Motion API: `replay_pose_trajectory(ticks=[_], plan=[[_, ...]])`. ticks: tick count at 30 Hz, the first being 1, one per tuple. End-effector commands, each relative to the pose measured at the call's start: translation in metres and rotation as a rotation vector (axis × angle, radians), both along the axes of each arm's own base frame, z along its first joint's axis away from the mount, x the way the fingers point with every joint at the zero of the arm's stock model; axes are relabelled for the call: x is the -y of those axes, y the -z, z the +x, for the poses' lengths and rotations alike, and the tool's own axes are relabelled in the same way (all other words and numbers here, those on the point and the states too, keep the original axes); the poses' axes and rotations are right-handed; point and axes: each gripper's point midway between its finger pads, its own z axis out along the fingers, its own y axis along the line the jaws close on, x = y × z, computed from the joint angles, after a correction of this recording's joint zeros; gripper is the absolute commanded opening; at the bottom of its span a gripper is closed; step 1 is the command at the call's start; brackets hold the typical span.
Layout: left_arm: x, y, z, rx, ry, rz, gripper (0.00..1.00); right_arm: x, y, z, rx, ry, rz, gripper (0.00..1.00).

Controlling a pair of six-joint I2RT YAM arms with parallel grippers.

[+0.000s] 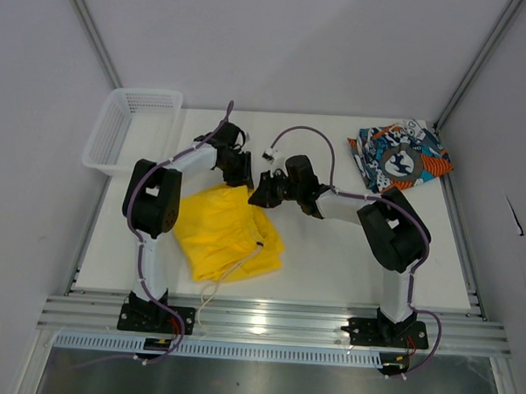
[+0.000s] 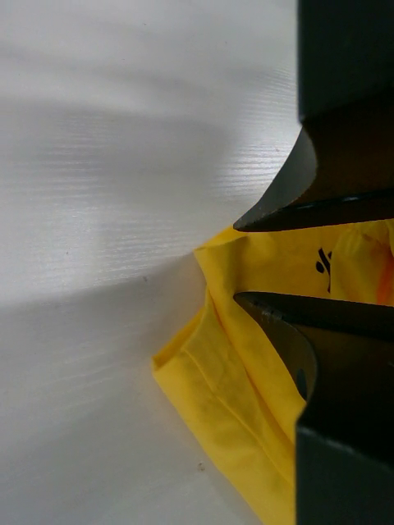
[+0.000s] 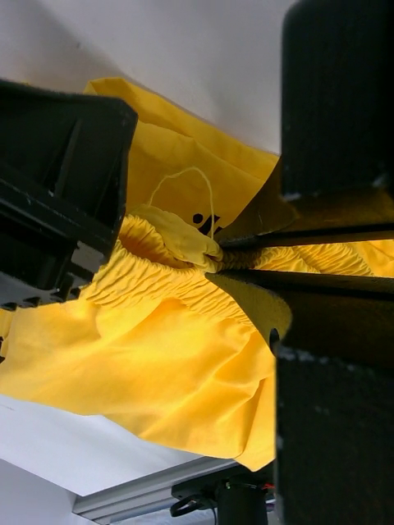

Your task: Fold and stack the shorts

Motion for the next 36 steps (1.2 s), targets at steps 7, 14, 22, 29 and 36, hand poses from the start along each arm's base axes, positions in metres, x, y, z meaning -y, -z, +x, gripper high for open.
replay_pose_trajectory(ticks=[7,14,22,29,36], plan=[[0.007,-0.009,0.007,0.029,0.024,0.001,0.38,-0.024,-0.024,-0.004,0.095,-0.079,0.059,0.17],[-0.002,-0.044,0.017,0.090,-0.036,-0.015,0.39,-0.014,-0.014,0.000,0.107,-0.033,0.025,0.17],[-0.019,-0.091,0.013,0.140,-0.108,-0.019,0.54,0.007,-0.009,-0.005,0.128,-0.005,0.010,0.17],[-0.031,-0.078,-0.005,0.079,-0.148,-0.004,0.73,0.015,-0.013,-0.010,0.184,-0.002,0.005,0.19],[-0.037,-0.039,-0.010,0.010,-0.095,0.063,0.69,0.014,-0.015,-0.011,0.191,-0.012,0.012,0.19]])
